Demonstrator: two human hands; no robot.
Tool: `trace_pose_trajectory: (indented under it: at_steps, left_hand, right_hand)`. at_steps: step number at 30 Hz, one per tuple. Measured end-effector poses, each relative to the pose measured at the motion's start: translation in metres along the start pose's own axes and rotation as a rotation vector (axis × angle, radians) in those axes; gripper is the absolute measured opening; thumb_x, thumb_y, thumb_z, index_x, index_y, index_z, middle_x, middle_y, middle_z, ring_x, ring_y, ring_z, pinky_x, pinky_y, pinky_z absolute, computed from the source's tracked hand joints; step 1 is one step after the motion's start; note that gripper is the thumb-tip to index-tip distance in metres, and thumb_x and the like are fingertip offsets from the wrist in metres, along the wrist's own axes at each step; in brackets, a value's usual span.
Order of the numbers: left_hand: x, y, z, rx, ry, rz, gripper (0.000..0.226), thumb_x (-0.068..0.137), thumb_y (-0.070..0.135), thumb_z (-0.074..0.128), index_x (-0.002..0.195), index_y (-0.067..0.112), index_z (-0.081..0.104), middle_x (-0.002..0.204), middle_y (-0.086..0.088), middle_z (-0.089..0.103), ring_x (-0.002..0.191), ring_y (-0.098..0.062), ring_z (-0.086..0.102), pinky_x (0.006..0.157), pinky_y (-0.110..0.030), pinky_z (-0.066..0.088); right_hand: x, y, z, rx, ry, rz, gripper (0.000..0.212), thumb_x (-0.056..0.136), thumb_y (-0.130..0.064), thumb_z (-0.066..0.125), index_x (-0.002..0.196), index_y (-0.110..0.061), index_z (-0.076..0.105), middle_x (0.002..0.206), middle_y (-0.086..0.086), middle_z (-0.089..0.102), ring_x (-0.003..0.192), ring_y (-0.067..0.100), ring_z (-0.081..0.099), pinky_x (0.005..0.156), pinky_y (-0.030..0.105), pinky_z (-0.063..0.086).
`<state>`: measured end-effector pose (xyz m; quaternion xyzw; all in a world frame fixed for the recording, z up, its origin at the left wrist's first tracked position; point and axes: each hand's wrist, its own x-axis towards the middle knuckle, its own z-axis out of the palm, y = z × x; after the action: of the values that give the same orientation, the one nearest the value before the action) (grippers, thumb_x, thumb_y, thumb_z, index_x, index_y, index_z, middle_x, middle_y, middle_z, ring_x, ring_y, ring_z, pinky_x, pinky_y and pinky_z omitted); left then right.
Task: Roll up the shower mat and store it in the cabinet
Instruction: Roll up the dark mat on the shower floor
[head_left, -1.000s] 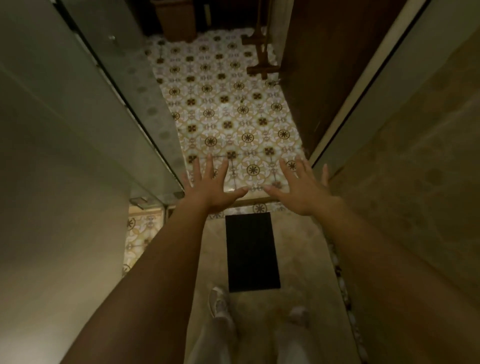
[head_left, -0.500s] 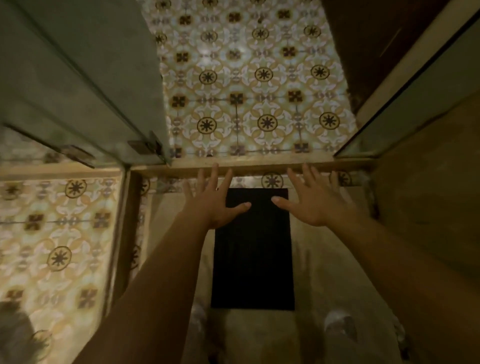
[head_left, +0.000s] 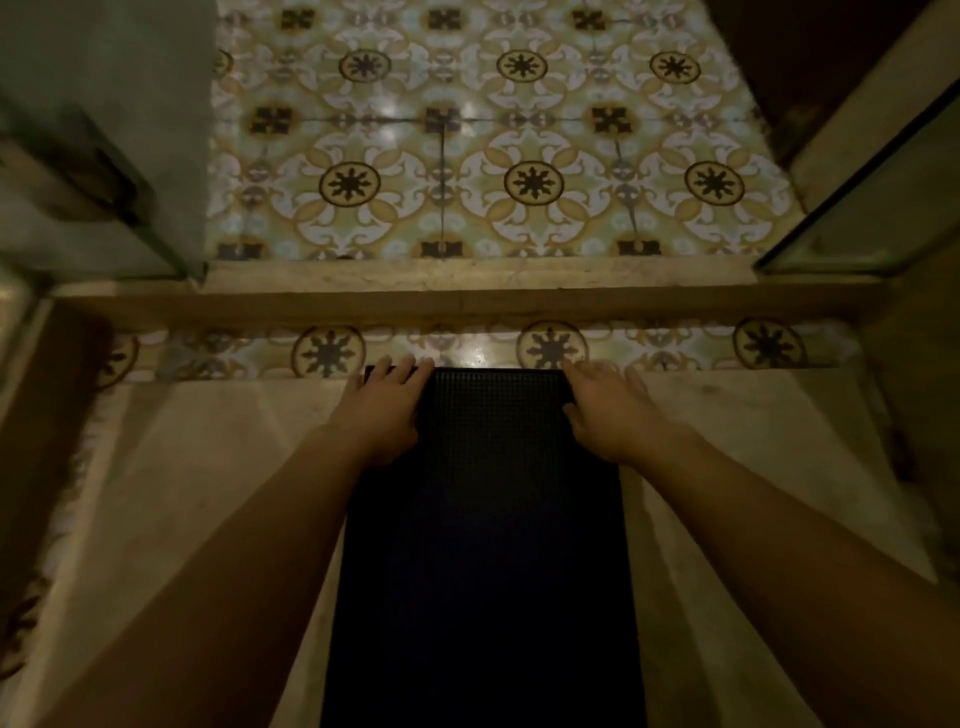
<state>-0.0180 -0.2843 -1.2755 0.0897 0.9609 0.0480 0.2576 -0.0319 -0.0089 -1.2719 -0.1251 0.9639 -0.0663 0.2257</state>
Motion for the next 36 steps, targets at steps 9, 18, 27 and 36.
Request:
trace_pose_trajectory:
  at_steps: [9, 18, 27, 36]
  left_hand:
    - [0.007, -0.001, -0.025, 0.039, 0.275, 0.042, 0.035, 0.085, 0.017, 0.06, 0.12, 0.019, 0.061, 0.114, -0.007, 0.057, 0.104, -0.029, 0.054, 0.085, -0.041, 0.043]
    - [0.014, -0.007, -0.037, 0.049, 0.382, 0.107, 0.012, 0.08, 0.012, 0.062, 0.09, 0.014, 0.069, 0.094, -0.007, 0.062, 0.088, -0.03, 0.055, 0.069, -0.039, 0.046]
    - [0.022, -0.023, -0.046, -0.155, 0.085, 0.073, 0.012, 0.083, 0.031, 0.072, 0.089, 0.021, 0.075, 0.091, 0.002, 0.071, 0.086, -0.018, 0.064, 0.075, -0.036, 0.053]
    - [0.022, -0.021, -0.04, -0.233, 0.047, 0.072, 0.034, 0.081, 0.03, 0.074, 0.114, 0.028, 0.07, 0.106, 0.003, 0.071, 0.088, -0.007, 0.059, 0.078, -0.024, 0.044]
  right_hand:
    - [0.024, 0.008, -0.038, -0.148, 0.095, -0.057, 0.019, 0.082, -0.013, 0.065, 0.101, -0.017, 0.068, 0.105, 0.011, 0.062, 0.095, 0.029, 0.06, 0.07, 0.033, 0.044]
    - [0.03, 0.015, -0.038, -0.227, 0.248, -0.249, 0.021, 0.076, -0.005, 0.069, 0.096, -0.011, 0.07, 0.098, 0.009, 0.062, 0.089, 0.029, 0.056, 0.068, 0.036, 0.046]
    - [0.024, 0.024, -0.031, 0.07, 0.11, -0.264, 0.02, 0.082, -0.036, 0.075, 0.081, -0.026, 0.057, 0.081, -0.008, 0.05, 0.08, 0.019, 0.059, 0.061, 0.026, 0.035]
    - [0.038, 0.007, -0.035, 0.008, 0.053, -0.156, 0.019, 0.081, -0.029, 0.074, 0.098, -0.019, 0.073, 0.103, 0.007, 0.063, 0.096, 0.025, 0.061, 0.073, 0.026, 0.043]
